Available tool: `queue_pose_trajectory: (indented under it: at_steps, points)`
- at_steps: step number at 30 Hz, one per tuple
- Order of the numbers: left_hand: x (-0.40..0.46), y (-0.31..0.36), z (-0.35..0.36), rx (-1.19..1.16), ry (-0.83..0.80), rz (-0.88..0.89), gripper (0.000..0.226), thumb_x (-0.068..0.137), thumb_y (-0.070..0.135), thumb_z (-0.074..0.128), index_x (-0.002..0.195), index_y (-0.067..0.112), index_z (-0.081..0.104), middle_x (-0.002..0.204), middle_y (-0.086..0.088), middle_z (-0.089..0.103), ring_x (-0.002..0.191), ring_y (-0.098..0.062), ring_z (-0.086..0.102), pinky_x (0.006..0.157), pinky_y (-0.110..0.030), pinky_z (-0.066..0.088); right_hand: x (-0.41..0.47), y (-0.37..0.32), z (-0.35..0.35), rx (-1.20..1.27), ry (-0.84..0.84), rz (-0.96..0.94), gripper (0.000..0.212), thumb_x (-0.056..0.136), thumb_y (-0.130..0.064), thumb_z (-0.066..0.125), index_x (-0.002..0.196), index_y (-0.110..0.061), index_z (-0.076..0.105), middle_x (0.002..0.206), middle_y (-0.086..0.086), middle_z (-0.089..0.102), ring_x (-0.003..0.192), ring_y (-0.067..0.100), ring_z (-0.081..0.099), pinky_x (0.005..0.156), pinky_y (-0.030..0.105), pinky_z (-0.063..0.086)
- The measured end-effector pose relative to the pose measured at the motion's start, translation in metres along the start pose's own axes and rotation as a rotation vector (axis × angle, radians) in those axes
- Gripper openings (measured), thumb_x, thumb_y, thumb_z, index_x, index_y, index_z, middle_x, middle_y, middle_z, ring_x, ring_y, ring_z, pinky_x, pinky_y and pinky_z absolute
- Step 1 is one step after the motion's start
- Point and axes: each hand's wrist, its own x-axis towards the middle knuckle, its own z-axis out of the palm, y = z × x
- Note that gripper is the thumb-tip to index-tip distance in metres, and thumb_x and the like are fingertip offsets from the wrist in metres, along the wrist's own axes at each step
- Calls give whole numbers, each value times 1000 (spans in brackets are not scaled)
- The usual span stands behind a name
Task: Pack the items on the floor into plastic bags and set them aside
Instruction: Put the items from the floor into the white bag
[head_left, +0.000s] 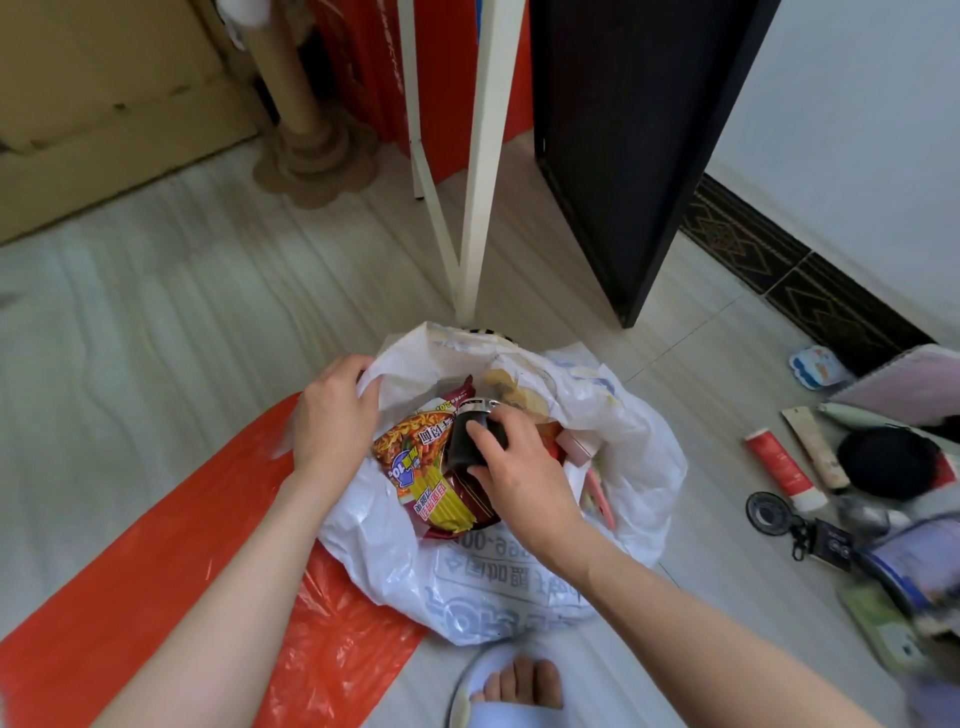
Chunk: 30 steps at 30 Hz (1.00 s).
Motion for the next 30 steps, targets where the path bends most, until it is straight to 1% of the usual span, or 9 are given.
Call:
queue_pose_trajectory:
  at_steps: [3,6,9,11,14,17,20,26,30]
  points:
    - [-4,6,-21,-86,121,34,11,85,2,57,92,2,64,89,-16,65,77,-37,60,66,-40,46,2,-2,6,18,-23,12,63,74,-16,73,130,-2,46,132,20,51,123,36,48,90,40,50]
    - [-14,3,-29,-55,53,55,15,85,4,58,99,4,62,94,-14,64,84,-37,60,71,-41,46,-3,-4,6,-20,-50,-55,68,82,-23,63,138,0,34,143,22,39,131,39,38,105,43,33]
    - [-30,5,-25,26,-134,79,38,87,14,59,124,9,51,119,-12,56,109,-33,53,90,-42,42,-9,-6,1,-4,-57,-95,68,81,-15,62,139,1,32,145,22,35,134,37,34,107,45,34]
    - [-40,11,-24,34,-193,143,53,86,17,61,134,9,41,132,-12,47,122,-29,44,101,-37,33,-14,-7,-7,-23,-49,-133,72,71,-10,70,135,2,39,140,22,43,130,36,41,104,41,38]
    - [-55,29,-24,98,-126,248,58,86,33,51,136,10,37,139,-14,43,130,-28,33,108,-39,23,-29,1,-25,-60,-76,-224,69,65,-20,76,127,-4,50,129,18,55,119,32,54,91,42,50]
    - [-74,55,-17,94,-126,336,58,83,39,40,136,16,36,143,-12,39,136,-25,23,110,-49,21,-45,22,-55,-117,-66,-204,65,64,-29,77,122,-11,55,123,12,61,110,28,61,86,41,52]
    - [-87,84,-2,82,-187,484,58,84,39,40,137,16,36,145,-12,36,138,-25,20,110,-47,21,-63,55,-92,-185,-48,-156,66,62,-29,79,120,-11,55,119,13,63,104,29,64,83,43,52]
    - [-106,148,55,20,-318,721,54,84,34,42,135,17,36,141,-14,42,135,-26,24,107,-38,24,-134,147,-146,-233,4,139,61,69,-24,75,122,-7,51,117,16,61,106,34,61,87,49,48]
    - [-132,184,113,-10,-422,796,51,80,35,41,129,18,40,133,-15,50,128,-30,38,94,-41,45,-202,204,-149,-138,96,467,59,70,-11,75,123,0,51,118,21,59,105,38,59,88,47,48]
